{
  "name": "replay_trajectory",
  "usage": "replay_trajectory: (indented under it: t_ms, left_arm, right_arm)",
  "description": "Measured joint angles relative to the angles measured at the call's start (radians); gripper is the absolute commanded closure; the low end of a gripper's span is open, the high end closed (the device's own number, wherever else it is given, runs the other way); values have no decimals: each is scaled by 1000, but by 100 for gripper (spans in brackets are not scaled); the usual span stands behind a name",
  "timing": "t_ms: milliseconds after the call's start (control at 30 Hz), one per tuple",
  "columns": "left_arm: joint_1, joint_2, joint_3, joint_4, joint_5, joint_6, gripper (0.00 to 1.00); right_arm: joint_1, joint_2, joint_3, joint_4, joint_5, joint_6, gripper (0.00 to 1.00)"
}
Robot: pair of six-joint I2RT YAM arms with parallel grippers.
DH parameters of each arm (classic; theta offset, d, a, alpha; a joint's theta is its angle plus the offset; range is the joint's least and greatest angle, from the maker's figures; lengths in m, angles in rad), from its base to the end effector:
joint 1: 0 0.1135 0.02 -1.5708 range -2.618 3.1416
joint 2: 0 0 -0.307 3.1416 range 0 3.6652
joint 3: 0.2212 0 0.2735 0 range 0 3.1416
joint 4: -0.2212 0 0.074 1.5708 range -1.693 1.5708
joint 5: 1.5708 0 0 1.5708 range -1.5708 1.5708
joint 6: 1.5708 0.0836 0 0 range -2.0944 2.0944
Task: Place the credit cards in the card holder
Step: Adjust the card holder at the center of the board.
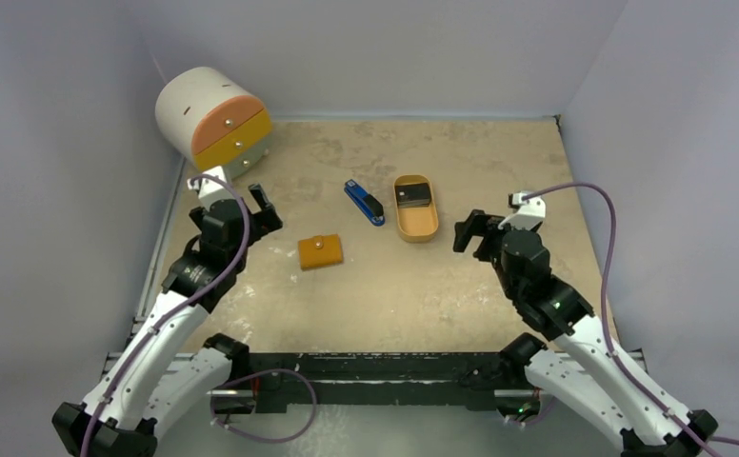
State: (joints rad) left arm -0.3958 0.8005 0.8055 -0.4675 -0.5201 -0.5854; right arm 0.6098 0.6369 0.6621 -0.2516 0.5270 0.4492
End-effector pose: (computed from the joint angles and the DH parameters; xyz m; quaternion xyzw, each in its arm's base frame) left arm 0.2042 -0.0403 0.3298 -0.2125 0.8053 -0.0467 0.5516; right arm 0.1724 0.0692 0.3300 0.1011 0.7660 0.1278 0.6218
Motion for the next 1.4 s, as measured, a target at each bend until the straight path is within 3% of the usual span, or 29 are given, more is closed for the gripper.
replay_trajectory:
  t_ms: [300,700,900,1067,1400]
  left_arm:
    - [0,68,-13,-18,33,-143,16]
    - [0,172,-195,11,183,-392,26]
    - [0,289,-199,89,215,-419,34]
    - [1,381,-196,136,229,-422,48]
    - [1,449,-190,189,238,-428,57]
  right_arm:
    - [0,-21,-14,31,-100,-67,6]
    - [0,45,-14,69,-311,-100,17]
    - [0,97,-17,98,-405,-62,18]
    - [1,95,-17,108,-441,-45,18]
    - [1,64,-27,108,-445,-37,18]
